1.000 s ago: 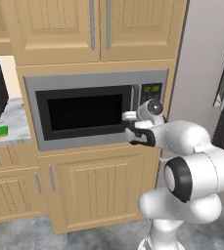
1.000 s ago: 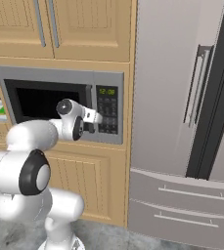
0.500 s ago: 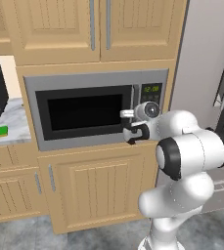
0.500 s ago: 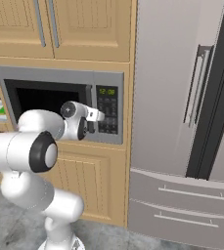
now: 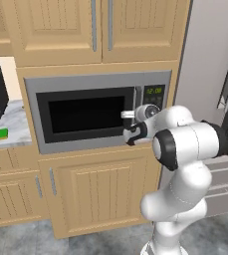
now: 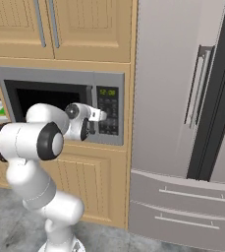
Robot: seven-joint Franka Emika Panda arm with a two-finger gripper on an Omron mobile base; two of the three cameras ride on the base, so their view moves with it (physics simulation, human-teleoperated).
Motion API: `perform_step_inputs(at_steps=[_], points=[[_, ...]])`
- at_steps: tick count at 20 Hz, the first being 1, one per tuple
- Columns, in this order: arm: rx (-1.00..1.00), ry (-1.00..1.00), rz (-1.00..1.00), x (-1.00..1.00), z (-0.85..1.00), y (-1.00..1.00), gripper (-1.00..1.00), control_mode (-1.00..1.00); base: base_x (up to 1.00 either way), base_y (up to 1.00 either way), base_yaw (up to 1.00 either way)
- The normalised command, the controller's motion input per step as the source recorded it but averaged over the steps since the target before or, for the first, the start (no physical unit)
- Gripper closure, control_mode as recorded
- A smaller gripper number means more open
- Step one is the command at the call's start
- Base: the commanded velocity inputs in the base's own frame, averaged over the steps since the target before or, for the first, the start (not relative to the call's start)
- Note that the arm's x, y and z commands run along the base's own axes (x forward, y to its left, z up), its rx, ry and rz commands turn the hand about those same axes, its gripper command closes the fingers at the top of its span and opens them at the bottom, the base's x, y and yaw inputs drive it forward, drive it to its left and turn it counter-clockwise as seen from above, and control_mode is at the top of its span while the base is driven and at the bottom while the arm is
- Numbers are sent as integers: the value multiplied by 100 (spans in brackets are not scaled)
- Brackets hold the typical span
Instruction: Place the sponge inside the microwave to prepare for sanitizing.
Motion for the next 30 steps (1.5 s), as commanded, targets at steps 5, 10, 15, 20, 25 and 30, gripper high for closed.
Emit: perform_step_inputs(at_steps=[5,10,15,20,25,30], points=[[0,-5,0,33,-3,0,-100,-100,0,0,0],[0,-9,0,32,-6,0,100,-100,0,0,0],[0,-4,0,22,-1,0,100,-100,0,0,0],[0,0,0,-1,0,0,100,-100,0,0,0],[0,1,0,-19,7,1,100,-100,0,0,0],[3,10,0,-63,19,33,100,-100,0,0,0]])
